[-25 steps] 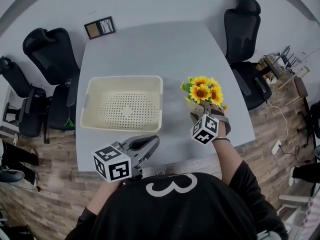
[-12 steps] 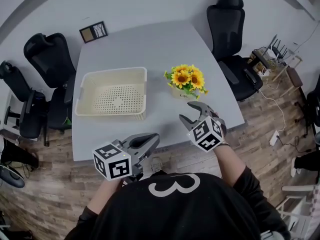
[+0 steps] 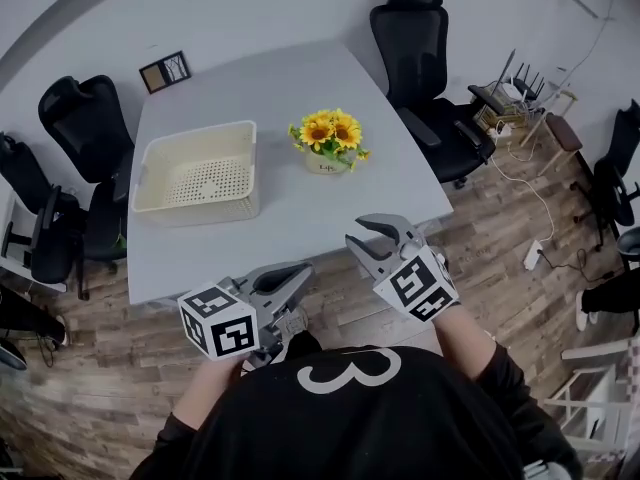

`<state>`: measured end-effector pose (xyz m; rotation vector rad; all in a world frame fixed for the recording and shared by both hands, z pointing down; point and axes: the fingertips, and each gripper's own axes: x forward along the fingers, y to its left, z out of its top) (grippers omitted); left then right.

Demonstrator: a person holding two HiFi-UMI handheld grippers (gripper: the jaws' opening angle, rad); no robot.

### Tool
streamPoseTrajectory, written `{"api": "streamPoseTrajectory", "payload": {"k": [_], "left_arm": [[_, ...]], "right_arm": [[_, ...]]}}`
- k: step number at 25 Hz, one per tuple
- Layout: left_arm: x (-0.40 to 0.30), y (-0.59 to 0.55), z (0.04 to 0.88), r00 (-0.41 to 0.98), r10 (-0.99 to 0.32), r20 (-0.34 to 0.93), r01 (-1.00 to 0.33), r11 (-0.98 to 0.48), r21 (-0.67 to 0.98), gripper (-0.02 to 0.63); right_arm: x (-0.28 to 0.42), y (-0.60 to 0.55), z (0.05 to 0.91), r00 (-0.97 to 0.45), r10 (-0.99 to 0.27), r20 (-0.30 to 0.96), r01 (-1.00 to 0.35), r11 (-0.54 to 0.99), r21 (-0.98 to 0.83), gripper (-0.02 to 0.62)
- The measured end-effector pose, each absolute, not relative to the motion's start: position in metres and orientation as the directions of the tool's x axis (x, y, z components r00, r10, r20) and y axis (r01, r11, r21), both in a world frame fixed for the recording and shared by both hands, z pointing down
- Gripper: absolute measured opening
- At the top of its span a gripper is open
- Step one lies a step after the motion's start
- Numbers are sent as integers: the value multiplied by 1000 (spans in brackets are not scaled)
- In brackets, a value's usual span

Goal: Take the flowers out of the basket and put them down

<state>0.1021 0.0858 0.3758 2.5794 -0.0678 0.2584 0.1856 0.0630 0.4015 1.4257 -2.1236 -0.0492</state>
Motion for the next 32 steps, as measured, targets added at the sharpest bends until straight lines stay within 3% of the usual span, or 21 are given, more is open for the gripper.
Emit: {"api": "streamPoseTrajectory", "payload": {"k": [11,18,26,32], "left_arm": [[115,143,361,983,25,181,-63,-883,465,12],[120,156,362,980,32,195,-61,-889,454,12],[125,168,364,978,42,203,-55,-891,450,12],[122,174,370,977,48,206,-54,-885,463,12]], "right_arm": [[167,137,379,-474,-839,267,-871,491,0,9],[162,161,362,-579,-807,118,-806,544,-234,8],[166,178,359,-581,-812,56,-777,532,-337,6],[157,184,372,-589,-804,89,-776,530,-341,6]]}}
